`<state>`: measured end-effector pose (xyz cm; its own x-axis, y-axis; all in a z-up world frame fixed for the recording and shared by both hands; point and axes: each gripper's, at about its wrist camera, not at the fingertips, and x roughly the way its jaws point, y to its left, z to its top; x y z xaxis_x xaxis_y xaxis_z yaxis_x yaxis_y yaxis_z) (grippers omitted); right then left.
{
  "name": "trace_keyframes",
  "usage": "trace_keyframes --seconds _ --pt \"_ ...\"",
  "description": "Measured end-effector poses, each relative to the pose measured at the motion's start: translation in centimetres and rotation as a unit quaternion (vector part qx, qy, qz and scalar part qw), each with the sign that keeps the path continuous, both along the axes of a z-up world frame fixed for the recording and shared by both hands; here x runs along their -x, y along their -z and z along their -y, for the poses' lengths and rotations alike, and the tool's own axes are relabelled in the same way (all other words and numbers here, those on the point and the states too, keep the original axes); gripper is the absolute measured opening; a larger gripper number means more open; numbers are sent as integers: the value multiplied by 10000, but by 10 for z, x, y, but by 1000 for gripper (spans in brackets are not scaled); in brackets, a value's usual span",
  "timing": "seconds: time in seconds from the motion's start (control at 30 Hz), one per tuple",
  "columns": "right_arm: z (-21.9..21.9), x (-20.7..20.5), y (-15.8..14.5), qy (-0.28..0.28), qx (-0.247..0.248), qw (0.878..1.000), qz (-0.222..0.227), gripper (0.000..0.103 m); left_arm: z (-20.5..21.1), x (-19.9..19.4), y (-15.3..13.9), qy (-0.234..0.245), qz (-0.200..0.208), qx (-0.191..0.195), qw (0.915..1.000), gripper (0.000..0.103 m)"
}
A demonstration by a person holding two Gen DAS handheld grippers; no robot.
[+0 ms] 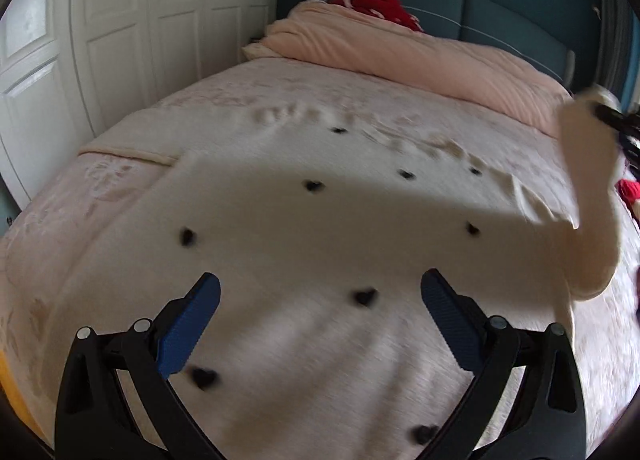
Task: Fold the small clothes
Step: 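Grasp the sweater's outstretched sleeve cuff with the right gripper and lift it, then carry the sleeve across the sweater body with the right gripper and release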
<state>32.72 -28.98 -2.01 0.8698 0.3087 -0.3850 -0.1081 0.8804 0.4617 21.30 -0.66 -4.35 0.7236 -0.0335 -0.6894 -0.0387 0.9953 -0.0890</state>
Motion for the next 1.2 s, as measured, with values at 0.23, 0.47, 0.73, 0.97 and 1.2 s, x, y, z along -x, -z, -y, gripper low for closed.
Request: trace_keyframes --seconds 0.23,0.47,0.73,0.97,1.2 --pt "-121 -20 44 -617 962 9901 -816 38 -37 -40 -6 -54 -139 473 9988 98" --pt "-21 89 77 1260 1457 9692 -1535 68 -18 -108 15 162 -626 980 9931 98" --pt "12 65 122 1226 1122 9609 -2216 68 26 -169 59 15 -1241 1219 9848 77" --pt "0 55 122 1134 1019 9692 -1936 67 15 -190 27 35 -790 1527 9851 10" --pt "1 56 132 1077 1036 9665 -2088 66 -10 -199 18 -160 -554 1164 9915 10"
